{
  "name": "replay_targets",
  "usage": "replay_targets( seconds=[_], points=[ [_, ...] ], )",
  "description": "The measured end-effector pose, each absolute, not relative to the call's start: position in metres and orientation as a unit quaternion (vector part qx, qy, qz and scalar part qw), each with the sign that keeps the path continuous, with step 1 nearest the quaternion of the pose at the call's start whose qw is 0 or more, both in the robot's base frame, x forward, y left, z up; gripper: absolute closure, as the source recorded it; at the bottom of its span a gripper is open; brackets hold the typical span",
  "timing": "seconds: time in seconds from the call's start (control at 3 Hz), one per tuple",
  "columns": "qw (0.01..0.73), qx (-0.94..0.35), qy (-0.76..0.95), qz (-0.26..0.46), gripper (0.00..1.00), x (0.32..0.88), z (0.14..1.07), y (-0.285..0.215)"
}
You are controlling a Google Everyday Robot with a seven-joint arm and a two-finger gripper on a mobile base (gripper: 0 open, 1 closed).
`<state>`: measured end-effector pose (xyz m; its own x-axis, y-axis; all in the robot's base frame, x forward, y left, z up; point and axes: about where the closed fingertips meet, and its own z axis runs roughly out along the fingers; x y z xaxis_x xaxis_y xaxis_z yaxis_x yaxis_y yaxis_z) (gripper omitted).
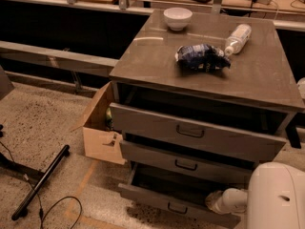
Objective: Open bottom drawer
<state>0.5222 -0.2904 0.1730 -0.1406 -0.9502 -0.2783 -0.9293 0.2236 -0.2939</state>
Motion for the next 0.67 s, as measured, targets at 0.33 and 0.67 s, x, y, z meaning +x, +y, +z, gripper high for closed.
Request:
replay_targets(
  seconds=[0.33,0.67],
  points=[
    [0.159,-0.636,0.754,0.031,1.00,0.492,0.161,-0.288],
    [0.101,-0.649,0.749,0.088,1.00,0.456,0.158,-0.291]
  ],
)
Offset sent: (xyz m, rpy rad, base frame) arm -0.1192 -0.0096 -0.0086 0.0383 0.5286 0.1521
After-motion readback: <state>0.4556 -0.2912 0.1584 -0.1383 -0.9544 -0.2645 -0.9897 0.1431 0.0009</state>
